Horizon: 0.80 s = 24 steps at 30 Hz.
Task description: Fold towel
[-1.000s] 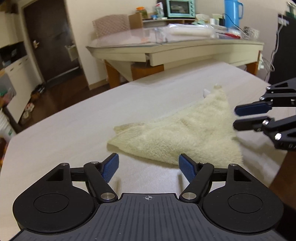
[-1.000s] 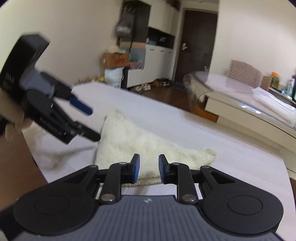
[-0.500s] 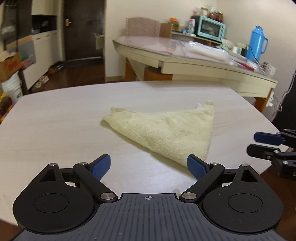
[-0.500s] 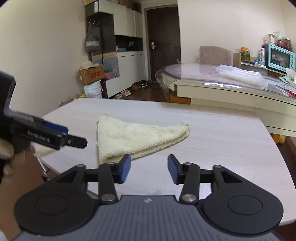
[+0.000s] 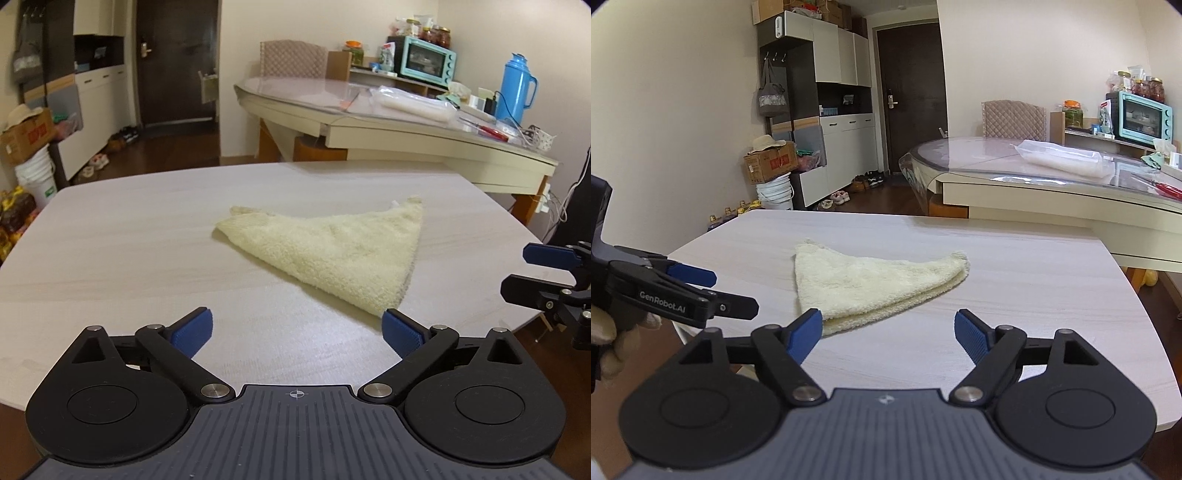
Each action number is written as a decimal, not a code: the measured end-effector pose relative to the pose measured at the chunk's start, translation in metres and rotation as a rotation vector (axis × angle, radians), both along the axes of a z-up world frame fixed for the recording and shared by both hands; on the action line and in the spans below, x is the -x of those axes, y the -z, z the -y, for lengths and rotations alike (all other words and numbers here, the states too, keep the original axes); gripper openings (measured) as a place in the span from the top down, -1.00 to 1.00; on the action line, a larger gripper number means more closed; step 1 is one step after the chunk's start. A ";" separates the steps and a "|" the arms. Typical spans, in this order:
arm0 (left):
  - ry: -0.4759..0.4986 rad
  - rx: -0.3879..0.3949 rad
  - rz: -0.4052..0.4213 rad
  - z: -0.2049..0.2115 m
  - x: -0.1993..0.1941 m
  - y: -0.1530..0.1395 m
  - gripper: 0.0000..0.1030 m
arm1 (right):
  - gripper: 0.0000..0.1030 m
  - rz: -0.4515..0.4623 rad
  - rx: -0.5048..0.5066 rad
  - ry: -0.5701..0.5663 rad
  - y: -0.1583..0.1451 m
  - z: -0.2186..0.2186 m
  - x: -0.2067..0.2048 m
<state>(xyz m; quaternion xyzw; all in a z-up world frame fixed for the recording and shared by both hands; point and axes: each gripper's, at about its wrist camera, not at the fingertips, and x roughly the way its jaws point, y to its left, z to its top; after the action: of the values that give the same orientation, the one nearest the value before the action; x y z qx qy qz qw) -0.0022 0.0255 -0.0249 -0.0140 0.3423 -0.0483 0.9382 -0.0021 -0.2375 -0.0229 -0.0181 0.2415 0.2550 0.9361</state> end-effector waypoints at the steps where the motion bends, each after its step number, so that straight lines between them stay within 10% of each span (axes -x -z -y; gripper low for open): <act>1: 0.000 0.001 -0.002 -0.001 0.000 0.001 -0.96 | -0.57 0.000 0.000 0.000 0.000 0.000 0.000; 24: 0.010 -0.001 -0.008 0.002 0.002 0.003 -0.96 | -0.57 -0.018 0.008 -0.007 0.005 -0.005 0.000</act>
<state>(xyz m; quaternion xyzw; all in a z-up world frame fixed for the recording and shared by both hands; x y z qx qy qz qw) -0.0038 0.0231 -0.0280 -0.0120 0.3460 -0.0531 0.9366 -0.0023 -0.2328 -0.0280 -0.0205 0.2510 0.2573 0.9329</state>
